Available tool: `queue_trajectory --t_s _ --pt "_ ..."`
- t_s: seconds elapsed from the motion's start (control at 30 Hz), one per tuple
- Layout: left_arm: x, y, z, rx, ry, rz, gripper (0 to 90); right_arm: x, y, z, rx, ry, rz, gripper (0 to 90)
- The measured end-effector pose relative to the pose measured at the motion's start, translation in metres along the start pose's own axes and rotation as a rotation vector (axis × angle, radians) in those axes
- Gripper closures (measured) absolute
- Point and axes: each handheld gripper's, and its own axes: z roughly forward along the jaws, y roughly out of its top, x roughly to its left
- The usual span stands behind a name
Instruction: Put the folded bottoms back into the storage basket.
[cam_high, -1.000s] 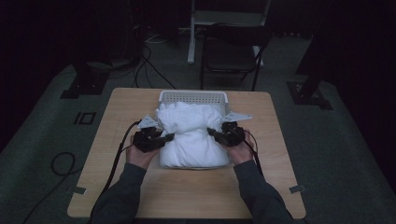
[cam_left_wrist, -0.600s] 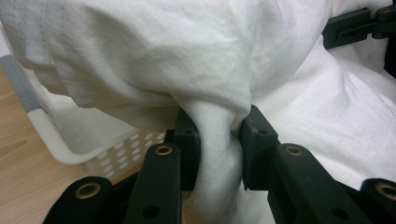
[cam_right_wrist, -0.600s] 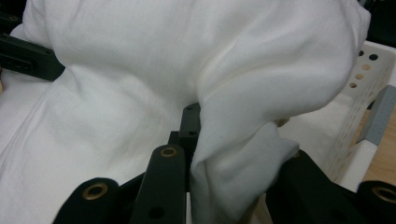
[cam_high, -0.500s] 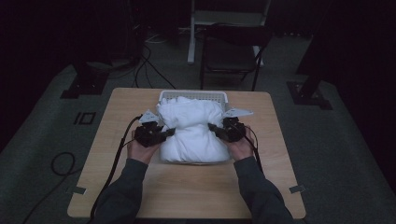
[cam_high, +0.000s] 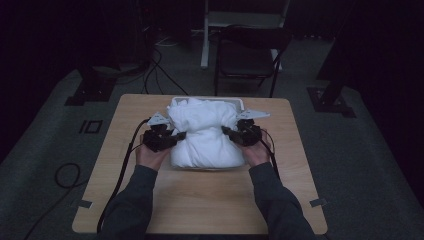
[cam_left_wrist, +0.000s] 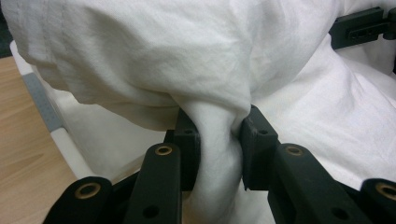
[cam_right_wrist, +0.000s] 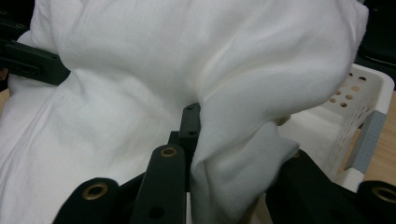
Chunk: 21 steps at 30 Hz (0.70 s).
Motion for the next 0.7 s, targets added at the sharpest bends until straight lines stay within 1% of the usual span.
queue_trajectory --t_s 0.2,0.4,0.57,0.7 --pt "0.004 0.003 0.003 -0.004 0.001 -0.014 71.9 -0.003 0.005 0.002 -0.002 -0.004 0.003 74.5" --pt "0.007 0.007 0.006 -0.007 0.007 -0.018 71.9 -0.005 0.009 0.004 -0.003 -0.008 0.006 74.4" --pt "0.010 0.010 0.009 -0.001 0.013 -0.012 71.9 -0.008 0.013 0.005 -0.008 -0.012 0.010 74.5" --pt "0.011 0.012 0.012 -0.004 0.009 -0.016 72.0 -0.011 0.014 0.006 -0.011 -0.016 0.018 74.5"
